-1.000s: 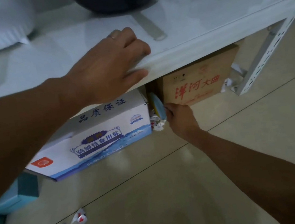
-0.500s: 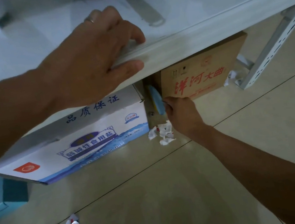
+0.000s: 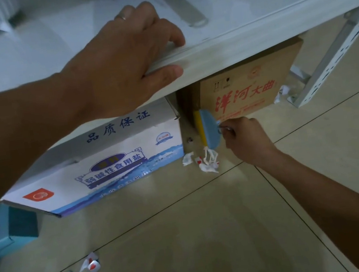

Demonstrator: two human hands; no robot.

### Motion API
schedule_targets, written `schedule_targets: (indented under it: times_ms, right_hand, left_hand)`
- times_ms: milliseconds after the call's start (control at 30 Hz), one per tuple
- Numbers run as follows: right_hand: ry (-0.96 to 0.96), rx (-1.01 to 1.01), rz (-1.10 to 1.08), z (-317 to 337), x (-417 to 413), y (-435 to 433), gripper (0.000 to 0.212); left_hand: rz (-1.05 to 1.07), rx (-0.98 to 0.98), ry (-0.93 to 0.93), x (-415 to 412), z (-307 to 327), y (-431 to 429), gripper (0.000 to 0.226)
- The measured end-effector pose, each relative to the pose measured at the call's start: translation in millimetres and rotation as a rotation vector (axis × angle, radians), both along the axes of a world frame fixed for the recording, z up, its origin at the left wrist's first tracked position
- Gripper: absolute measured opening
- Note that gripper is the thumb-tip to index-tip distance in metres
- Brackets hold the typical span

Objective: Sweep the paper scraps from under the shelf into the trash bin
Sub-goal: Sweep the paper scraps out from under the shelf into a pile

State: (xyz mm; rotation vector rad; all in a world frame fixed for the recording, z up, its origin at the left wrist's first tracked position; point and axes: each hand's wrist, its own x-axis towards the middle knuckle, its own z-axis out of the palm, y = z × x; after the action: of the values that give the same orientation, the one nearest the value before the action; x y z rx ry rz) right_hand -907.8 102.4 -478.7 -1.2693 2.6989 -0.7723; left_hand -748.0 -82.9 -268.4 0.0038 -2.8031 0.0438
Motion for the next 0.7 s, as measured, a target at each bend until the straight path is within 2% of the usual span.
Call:
schedule_targets:
  times_ms: [67,167,267,400,533,600,700]
  right_hand:
    - [0.037,-0.005,0.033,-2,-3,-15,0.024]
    - [0.074,0.092,0.105,-9,-2,-41,0.028]
    - [0.011,0.131,0.087,-13,-2,-58,0.03]
    - [0.007,0.277,0.198,-1,-3,-48,0.031]
    - [0.073,0.152,0.143,9,-11,-40,0.03]
    - [-0.011,0.093,0.105,6,-8,-52,0.031]
    - [-0.09,0.169,0.096,-10,-2,-60,0.03]
  left_hand:
    - [0.013,0.002,-0.007,1,0,1,0.049]
    - [0.026,0.014,-0.026,1,1,3,0.049]
    - [0.036,0.019,-0.023,1,2,3,0.048]
    - [0.026,0.003,-0.007,2,0,0,0.049]
    - [0.016,-0.002,0.019,-1,-3,0,0.049]
    - [0.018,0.003,0.022,-2,-3,0,0.049]
    - [0.019,-0.003,0.016,0,-2,-2,0.05]
